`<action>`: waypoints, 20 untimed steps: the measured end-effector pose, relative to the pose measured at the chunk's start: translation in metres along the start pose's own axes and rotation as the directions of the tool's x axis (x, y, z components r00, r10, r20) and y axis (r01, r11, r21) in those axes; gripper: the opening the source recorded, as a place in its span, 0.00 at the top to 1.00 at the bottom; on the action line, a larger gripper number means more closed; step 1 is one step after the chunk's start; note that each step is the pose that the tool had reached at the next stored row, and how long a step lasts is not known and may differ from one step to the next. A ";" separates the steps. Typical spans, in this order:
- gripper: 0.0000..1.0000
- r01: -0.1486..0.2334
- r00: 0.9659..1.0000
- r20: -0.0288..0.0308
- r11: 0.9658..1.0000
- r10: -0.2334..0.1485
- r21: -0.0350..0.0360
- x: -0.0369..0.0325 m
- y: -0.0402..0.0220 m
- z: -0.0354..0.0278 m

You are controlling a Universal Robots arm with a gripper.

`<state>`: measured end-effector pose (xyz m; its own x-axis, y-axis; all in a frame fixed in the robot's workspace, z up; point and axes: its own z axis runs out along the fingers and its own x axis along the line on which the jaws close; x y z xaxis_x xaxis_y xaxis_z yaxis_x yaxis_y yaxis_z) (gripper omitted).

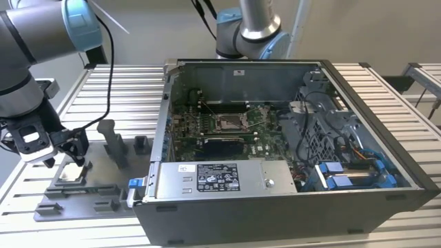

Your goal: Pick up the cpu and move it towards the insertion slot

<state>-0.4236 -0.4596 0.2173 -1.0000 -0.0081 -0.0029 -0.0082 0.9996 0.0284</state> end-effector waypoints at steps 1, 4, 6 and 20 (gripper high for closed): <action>0.00 0.000 1.000 0.000 1.000 0.000 0.000 0.0000 -0.0005 0.0014; 0.00 0.000 1.000 0.000 1.000 0.000 0.000 0.0002 -0.0012 0.0066; 0.00 0.000 1.000 0.000 1.000 0.000 0.000 0.0002 -0.0014 0.0099; 0.00 0.000 1.000 0.000 1.000 0.000 0.000 0.0020 -0.0019 0.0255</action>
<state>-0.4255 -0.4608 0.1918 -1.0000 -0.0079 -0.0029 -0.0080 0.9996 0.0284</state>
